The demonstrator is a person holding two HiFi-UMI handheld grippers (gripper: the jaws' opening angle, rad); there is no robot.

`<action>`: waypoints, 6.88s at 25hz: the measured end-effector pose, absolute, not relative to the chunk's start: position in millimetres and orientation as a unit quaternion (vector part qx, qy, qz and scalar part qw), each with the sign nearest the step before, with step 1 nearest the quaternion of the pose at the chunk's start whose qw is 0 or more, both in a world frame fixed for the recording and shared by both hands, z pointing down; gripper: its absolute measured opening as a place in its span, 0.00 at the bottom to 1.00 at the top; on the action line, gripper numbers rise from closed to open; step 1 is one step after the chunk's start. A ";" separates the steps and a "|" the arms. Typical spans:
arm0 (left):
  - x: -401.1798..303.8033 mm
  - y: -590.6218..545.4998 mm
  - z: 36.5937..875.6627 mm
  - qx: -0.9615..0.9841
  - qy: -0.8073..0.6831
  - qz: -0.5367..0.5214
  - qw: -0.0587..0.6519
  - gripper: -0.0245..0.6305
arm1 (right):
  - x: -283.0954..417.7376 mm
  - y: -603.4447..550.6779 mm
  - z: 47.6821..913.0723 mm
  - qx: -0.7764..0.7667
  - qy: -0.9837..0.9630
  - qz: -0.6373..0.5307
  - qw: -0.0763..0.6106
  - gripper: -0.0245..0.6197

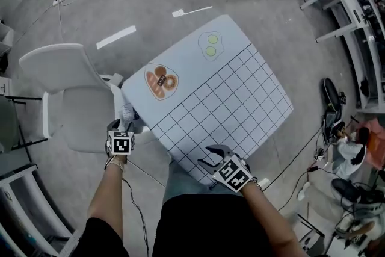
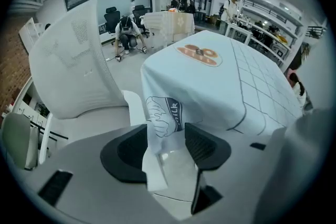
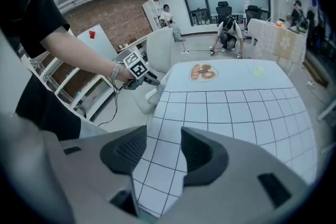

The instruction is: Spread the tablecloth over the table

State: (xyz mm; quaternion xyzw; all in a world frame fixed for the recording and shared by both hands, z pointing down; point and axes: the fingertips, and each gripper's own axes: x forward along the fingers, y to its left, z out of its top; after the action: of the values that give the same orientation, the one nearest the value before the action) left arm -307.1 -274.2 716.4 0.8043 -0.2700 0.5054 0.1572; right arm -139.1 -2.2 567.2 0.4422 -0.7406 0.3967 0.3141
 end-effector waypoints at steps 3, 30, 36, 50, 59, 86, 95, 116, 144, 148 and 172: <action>-300.4 -294.9 737.3 0.796 -0.260 0.518 0.173 0.37 | -139.4 -4.0 571.6 0.455 -0.724 0.412 0.315 0.34; -290.2 -328.0 768.7 0.804 -0.290 0.476 0.209 0.23 | -127.6 -10.2 584.0 0.513 -0.666 0.444 0.310 0.35; -284.9 -310.8 733.8 0.830 -0.268 0.452 0.184 0.23 | -123.9 -11.5 576.2 0.525 -0.666 0.434 0.303 0.35; -254.0 -196.7 675.2 0.859 -0.213 0.435 0.166 0.23 | -81.5 35.1 564.7 0.569 -0.660 0.406 0.275 0.35; -255.4 -89.2 642.9 0.845 -0.241 0.457 0.143 0.23 | -23.8 96.8 559.0 0.576 -0.685 0.364 0.259 0.35; -156.1 112.0 635.8 0.817 -0.276 0.454 0.225 0.24 | 151.4 200.0 593.1 0.549 -0.679 0.359 0.331 0.39; -146.6 64.4 654.7 0.811 -0.285 0.436 0.266 0.26 | 186.4 135.8 610.2 0.522 -0.661 0.366 0.395 0.42; -135.3 123.3 690.0 0.746 -0.329 0.493 0.303 0.33 | 271.5 113.4 668.5 0.429 -0.665 0.352 0.500 0.48; -131.8 163.4 707.5 0.706 -0.373 0.522 0.300 0.06 | 295.5 149.3 701.2 0.372 -0.685 0.339 0.526 0.09; -127.9 195.6 709.0 0.710 -0.353 0.519 0.320 0.06 | 305.1 181.5 702.5 0.364 -0.681 0.348 0.532 0.08; -125.3 308.8 715.8 0.655 -0.252 0.557 0.445 0.06 | 313.0 293.8 707.4 0.252 -0.650 0.440 0.566 0.05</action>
State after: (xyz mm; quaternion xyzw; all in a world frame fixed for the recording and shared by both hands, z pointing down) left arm -125.3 308.8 715.8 0.6546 -0.2524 0.5565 0.4450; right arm 313.0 293.8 707.4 0.2520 -0.6502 0.4398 0.5660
